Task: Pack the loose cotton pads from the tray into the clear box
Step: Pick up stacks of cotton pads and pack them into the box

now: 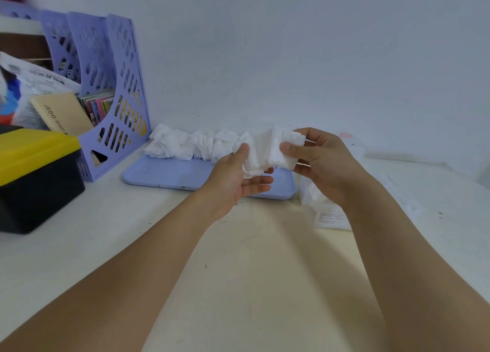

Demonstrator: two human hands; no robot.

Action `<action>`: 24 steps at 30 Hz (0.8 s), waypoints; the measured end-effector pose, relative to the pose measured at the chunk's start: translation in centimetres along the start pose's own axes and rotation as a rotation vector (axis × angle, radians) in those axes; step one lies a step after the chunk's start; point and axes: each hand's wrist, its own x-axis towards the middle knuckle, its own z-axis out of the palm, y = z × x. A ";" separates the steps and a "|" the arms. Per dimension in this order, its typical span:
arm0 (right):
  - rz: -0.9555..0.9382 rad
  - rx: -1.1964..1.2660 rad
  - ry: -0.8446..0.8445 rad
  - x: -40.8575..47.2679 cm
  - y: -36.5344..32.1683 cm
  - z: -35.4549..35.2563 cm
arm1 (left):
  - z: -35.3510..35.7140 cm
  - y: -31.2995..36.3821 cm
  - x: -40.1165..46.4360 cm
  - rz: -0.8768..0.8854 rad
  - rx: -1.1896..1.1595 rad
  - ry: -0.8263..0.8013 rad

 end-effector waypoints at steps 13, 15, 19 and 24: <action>0.065 -0.131 -0.015 0.1 0.5 -0.1 | 0.1 -0.2 0.1 0.070 0.148 -0.047; 0.057 -0.173 -0.014 0.2 0.5 -0.1 | 0.2 0.0 0.0 0.054 0.133 -0.049; 0.050 -0.187 -0.038 0.0 0.4 -0.3 | 0.1 0.0 0.0 0.065 0.158 -0.076; 0.033 -0.160 -0.096 0.0 0.1 -0.7 | 0.0 -0.2 0.0 0.067 0.187 -0.066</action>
